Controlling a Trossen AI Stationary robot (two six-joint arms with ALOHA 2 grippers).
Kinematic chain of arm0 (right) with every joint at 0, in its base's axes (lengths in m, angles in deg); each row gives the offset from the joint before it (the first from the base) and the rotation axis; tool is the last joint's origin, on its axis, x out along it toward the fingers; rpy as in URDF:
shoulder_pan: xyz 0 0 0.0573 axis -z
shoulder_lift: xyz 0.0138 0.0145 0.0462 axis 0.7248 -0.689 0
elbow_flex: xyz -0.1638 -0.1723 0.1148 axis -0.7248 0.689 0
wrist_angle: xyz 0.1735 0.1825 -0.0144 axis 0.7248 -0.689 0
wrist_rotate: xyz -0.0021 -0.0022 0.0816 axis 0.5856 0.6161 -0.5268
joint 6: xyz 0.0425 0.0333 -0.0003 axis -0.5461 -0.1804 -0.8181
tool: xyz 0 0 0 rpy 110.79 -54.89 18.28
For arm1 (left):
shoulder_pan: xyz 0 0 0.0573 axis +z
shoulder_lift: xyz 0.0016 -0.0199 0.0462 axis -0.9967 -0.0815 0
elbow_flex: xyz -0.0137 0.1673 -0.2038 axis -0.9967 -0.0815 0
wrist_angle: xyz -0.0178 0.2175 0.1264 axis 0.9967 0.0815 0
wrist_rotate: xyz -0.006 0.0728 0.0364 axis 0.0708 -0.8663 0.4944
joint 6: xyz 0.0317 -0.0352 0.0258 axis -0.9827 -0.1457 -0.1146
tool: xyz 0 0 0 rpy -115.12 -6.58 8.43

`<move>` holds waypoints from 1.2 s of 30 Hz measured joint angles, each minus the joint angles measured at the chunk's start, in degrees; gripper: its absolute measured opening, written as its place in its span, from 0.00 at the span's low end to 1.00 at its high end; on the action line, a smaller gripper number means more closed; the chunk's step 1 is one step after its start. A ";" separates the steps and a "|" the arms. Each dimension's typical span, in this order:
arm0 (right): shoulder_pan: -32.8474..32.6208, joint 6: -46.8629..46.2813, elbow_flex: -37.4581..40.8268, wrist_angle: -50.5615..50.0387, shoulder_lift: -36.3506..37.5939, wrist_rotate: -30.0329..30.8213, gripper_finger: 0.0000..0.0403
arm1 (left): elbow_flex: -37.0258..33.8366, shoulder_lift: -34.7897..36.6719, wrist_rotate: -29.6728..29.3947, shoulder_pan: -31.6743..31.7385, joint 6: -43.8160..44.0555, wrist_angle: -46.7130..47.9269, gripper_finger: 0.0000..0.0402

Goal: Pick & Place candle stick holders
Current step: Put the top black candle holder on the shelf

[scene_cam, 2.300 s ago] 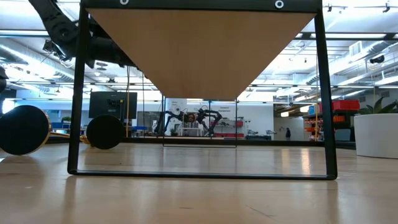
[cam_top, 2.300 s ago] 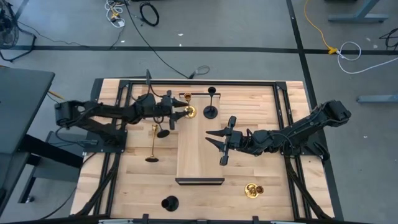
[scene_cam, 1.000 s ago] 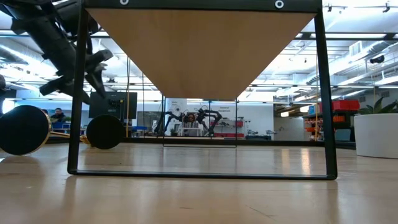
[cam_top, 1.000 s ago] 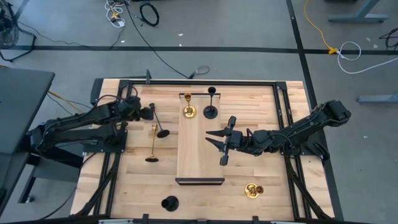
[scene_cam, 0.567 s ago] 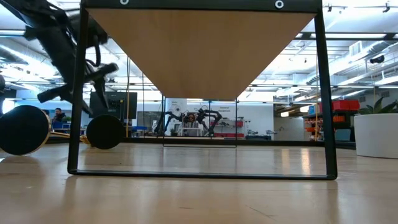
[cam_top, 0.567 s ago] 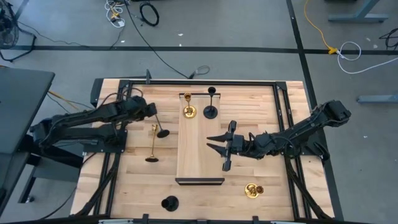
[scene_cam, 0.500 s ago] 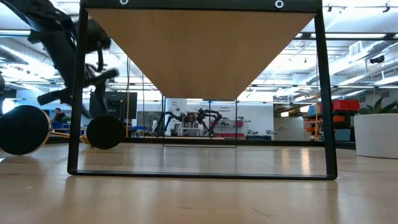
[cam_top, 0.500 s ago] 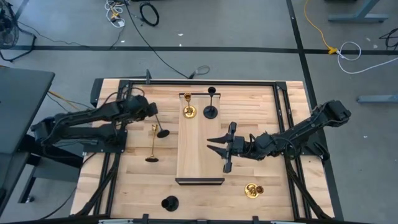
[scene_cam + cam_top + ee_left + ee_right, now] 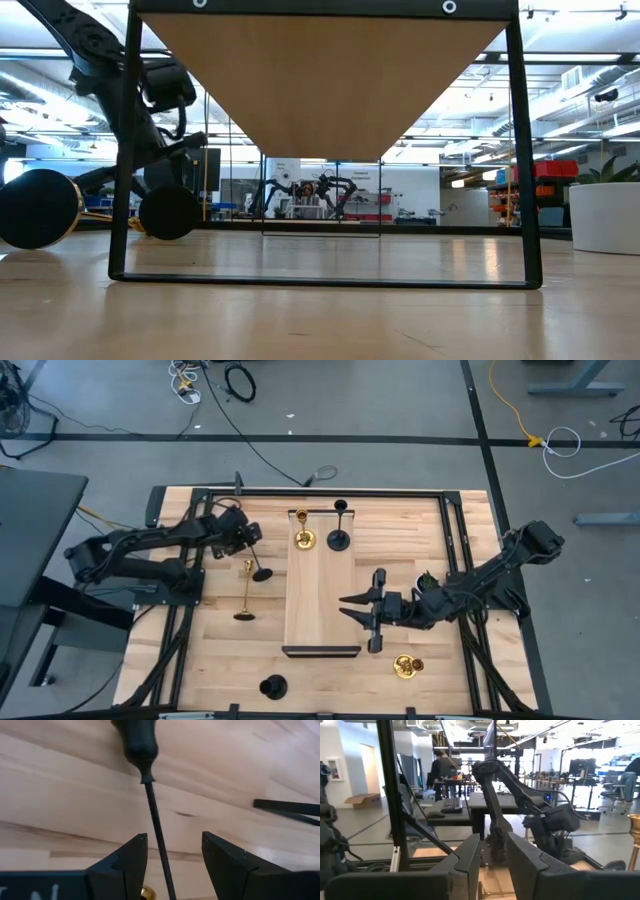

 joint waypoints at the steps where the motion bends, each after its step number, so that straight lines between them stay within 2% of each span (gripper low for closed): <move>1: -0.21 0.00 0.00 0.11 0.00 -0.02 0.24 | 0.00 -0.59 -0.02 0.02 0.02 0.04 0.47; 7: -1.00 0.00 0.00 0.13 0.00 -0.02 0.24 | 0.00 -4.70 0.09 0.00 0.86 -0.14 0.47; 15: -0.98 -0.04 0.00 0.08 0.00 0.00 0.24 | 0.00 -10.40 -0.39 0.00 1.34 -4.92 0.47; 21: -0.98 -0.09 0.00 0.05 0.00 -0.01 0.24 | 0.26 -12.30 -0.40 0.50 0.19 -6.24 0.46; 25: -0.98 -0.17 0.00 0.01 0.00 -0.02 0.24 | 0.20 -12.52 -0.13 1.20 -0.02 -6.12 0.37; 34: -0.98 -0.17 0.00 -0.22 0.00 -0.02 0.24 | 0.02 -12.68 -0.32 2.27 -6.67 -6.03 0.04; 36: -0.98 -0.17 0.00 -0.39 0.00 -0.02 0.24 | 0.02 -12.68 -0.61 2.27 -7.58 -6.08 0.03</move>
